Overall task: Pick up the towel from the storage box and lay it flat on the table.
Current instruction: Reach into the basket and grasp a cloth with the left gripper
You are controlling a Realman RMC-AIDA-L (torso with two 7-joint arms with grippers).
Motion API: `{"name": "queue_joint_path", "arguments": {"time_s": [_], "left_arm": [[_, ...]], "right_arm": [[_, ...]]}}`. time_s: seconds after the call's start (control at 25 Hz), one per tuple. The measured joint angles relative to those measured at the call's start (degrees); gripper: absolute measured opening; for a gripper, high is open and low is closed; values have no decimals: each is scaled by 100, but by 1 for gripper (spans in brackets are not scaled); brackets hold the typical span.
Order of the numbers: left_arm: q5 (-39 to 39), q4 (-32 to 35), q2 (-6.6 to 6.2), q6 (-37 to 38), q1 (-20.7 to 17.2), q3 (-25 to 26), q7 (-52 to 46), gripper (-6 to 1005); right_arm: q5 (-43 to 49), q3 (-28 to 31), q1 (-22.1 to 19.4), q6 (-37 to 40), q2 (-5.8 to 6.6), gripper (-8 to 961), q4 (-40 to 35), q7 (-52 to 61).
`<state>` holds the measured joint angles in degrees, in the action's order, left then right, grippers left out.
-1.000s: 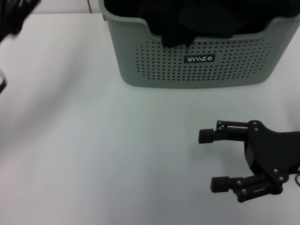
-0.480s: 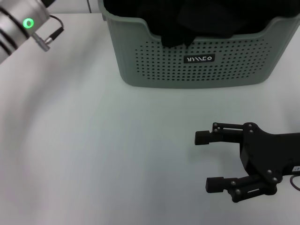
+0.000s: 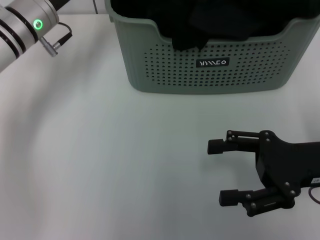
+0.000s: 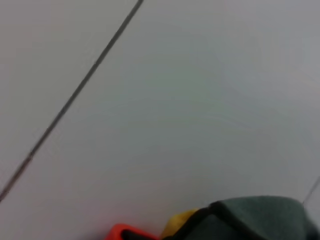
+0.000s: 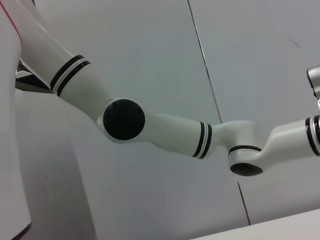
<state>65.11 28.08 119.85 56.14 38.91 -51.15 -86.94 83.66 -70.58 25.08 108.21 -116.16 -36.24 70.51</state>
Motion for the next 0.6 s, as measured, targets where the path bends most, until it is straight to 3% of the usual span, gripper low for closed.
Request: {"name": "queue_joint_path", "arguments": {"time_s": [0.6], "left_arm": [[-313, -27, 19, 662, 149, -457, -320, 719]], "right_arm": [[2, 1, -48, 51, -2, 855, 109, -110]]}}
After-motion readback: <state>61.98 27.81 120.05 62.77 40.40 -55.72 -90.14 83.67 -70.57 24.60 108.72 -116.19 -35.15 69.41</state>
